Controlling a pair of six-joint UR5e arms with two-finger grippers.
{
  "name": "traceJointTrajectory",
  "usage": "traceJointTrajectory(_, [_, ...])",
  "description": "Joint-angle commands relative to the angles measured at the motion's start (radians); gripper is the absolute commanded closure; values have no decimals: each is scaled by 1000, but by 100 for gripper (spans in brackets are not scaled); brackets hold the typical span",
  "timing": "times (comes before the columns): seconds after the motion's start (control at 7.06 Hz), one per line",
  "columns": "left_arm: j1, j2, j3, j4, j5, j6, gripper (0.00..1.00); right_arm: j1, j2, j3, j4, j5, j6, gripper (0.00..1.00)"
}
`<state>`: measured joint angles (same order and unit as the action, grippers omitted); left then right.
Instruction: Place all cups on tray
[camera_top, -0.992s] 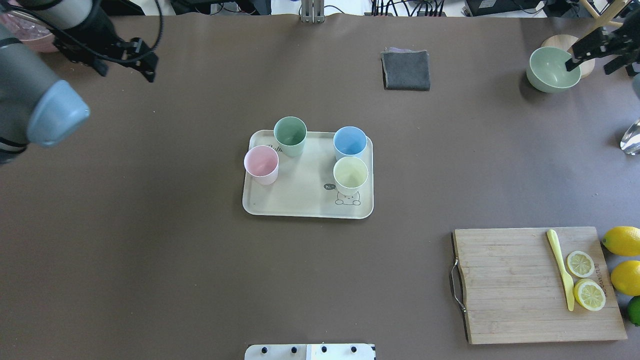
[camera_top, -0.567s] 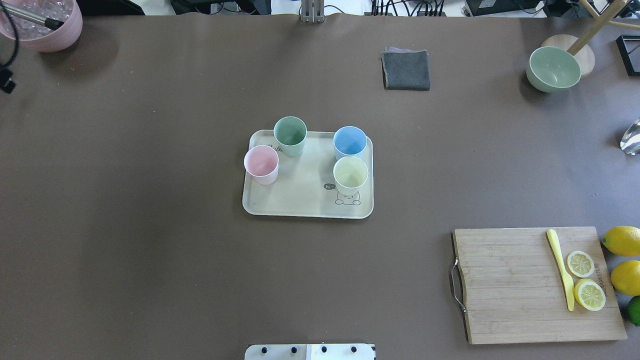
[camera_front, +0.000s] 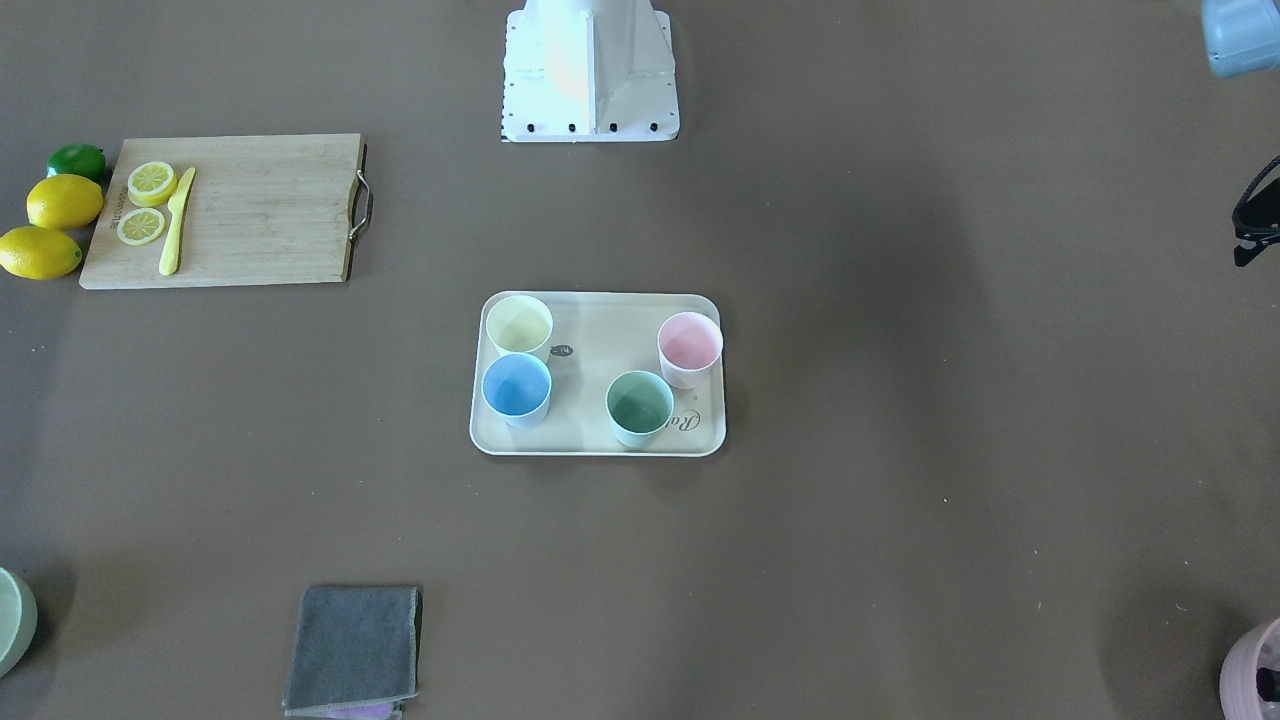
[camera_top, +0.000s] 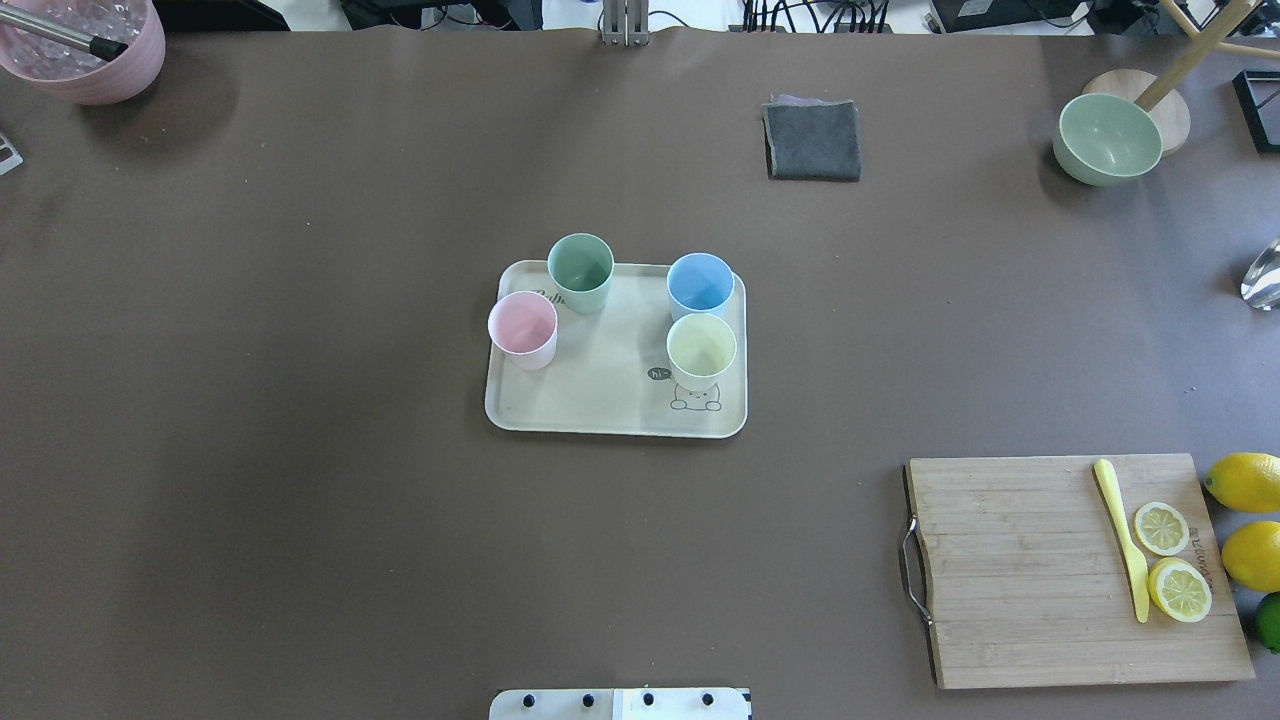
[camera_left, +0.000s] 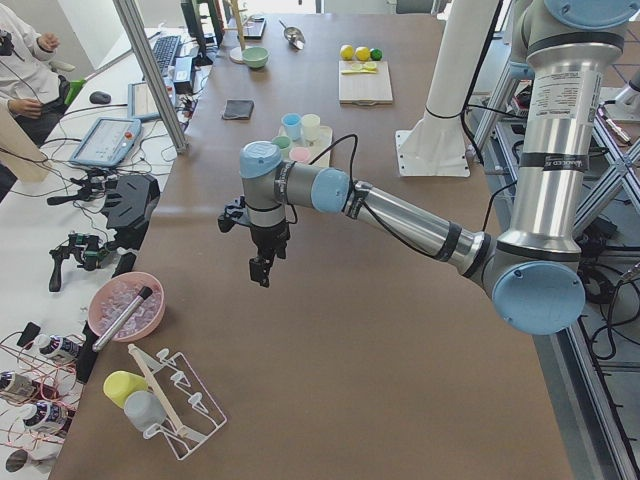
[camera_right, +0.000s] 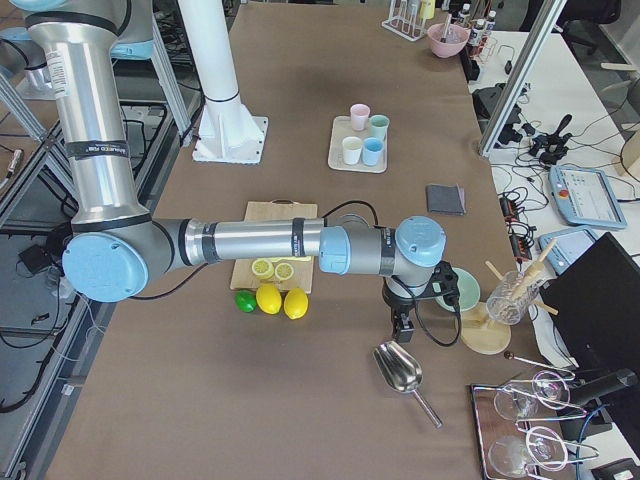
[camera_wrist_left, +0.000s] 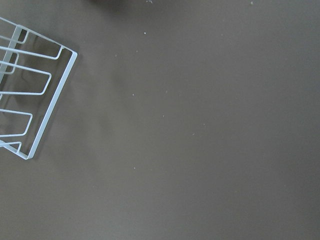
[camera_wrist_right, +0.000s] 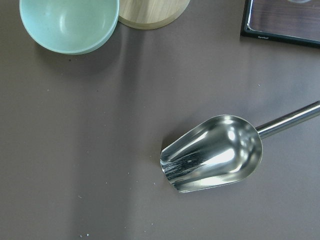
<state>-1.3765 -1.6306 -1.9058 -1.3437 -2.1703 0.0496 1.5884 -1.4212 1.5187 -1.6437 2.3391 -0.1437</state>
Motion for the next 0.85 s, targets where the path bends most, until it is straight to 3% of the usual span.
traceJointTrajectory(0.0, [1, 8, 5, 6, -41, 1, 2, 1, -8, 20, -1, -1, -2, 0])
traceJointTrajectory(0.14, [-2, 9, -1, 8, -93, 1, 2, 7, -27, 41, 2, -1, -1, 0])
traceJointTrajectory(0.71, [-105, 46, 1, 1, -132, 1, 2, 5, -28, 40, -2, 15, 4, 0])
